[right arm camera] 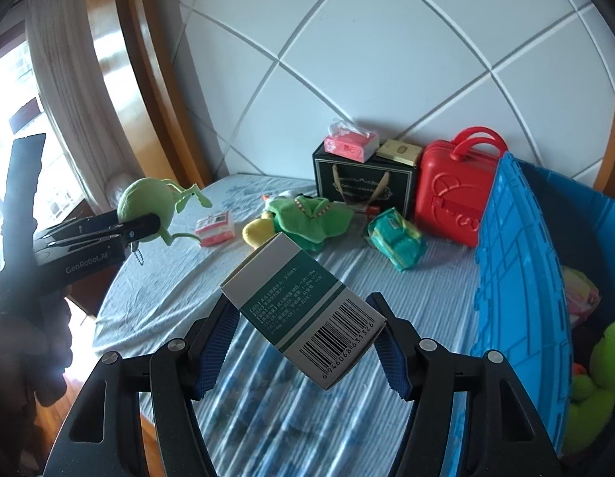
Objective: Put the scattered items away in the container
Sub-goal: 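Carry the green plush with the left gripper while the right carries the box, then open both grippers over the blue crate, dropping the green plush and medicine box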
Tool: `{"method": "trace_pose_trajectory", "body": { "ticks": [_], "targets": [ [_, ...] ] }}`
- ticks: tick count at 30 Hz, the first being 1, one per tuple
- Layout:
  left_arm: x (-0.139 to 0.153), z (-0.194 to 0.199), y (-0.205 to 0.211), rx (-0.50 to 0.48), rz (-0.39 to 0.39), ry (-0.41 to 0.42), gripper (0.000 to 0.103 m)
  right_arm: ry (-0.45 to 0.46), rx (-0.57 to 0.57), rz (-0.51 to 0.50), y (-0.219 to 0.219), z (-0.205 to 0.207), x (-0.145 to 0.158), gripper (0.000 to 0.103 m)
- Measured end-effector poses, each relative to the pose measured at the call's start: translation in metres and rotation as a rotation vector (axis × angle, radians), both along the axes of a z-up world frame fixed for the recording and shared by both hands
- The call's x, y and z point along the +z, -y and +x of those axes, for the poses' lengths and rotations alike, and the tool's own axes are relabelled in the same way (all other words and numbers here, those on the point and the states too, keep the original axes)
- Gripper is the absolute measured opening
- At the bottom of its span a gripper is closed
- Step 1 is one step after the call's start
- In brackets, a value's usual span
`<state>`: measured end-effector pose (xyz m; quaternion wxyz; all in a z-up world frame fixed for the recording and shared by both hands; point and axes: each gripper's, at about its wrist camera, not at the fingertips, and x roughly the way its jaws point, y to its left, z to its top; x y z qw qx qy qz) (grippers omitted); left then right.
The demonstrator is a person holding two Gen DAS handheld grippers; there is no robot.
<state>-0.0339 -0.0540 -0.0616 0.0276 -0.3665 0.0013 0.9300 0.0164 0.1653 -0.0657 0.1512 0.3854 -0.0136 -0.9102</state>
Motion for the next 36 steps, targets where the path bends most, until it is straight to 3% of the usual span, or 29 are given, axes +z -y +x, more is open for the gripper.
{"method": "trace_pose_trajectory", "body": {
  "ticks": [19,36],
  "targets": [
    [0.041,-0.012,-0.113,-0.100,0.000,-0.061,0.055,-0.061,-0.063,-0.032,-0.098,0.012,0.030,0.065],
    [0.061,-0.034,-0.218,-0.263,-0.016,-0.086,0.055,-0.061,-0.175,-0.033,-0.177,0.011,0.030,0.065]
  ]
}}
